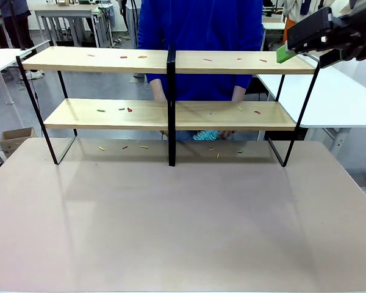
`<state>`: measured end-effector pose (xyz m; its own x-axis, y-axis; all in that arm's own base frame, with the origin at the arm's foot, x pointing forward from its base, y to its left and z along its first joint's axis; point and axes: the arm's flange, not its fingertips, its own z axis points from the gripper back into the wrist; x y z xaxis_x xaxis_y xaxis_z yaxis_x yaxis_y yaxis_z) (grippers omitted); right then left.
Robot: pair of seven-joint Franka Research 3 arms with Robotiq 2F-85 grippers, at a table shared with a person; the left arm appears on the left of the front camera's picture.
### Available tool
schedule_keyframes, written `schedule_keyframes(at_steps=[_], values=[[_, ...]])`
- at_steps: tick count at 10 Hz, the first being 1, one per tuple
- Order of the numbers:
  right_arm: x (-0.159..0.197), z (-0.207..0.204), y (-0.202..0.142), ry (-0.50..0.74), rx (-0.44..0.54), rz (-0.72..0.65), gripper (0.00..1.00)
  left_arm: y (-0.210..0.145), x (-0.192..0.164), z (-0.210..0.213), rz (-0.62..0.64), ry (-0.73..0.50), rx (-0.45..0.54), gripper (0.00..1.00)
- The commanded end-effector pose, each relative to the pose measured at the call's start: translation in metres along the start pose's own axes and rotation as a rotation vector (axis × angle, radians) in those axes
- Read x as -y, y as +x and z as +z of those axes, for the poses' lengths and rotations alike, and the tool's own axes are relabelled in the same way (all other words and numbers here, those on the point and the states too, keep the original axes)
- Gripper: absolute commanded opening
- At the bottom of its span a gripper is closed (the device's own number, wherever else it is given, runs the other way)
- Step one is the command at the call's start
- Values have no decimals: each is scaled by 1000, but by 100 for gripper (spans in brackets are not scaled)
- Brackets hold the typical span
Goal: Clean the shelves.
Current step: Clean a randomly selected level of the Shelf with the Duster.
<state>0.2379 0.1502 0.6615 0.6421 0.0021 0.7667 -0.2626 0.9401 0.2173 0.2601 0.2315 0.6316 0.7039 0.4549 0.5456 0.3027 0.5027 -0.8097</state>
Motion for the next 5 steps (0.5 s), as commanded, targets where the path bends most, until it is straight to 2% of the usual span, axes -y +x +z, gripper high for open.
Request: schedule_keyframes(at_steps=[1, 4, 5], values=[[0, 0, 0, -1, 0, -1, 100, 1, 0, 3, -11, -15, 3, 0], [0, 0, 0, -1, 0, -1, 100, 1, 0, 3, -11, -15, 3, 0], [0, 0, 0, -1, 0, -1, 100, 0, -1, -1, 3, 0, -1, 13]])
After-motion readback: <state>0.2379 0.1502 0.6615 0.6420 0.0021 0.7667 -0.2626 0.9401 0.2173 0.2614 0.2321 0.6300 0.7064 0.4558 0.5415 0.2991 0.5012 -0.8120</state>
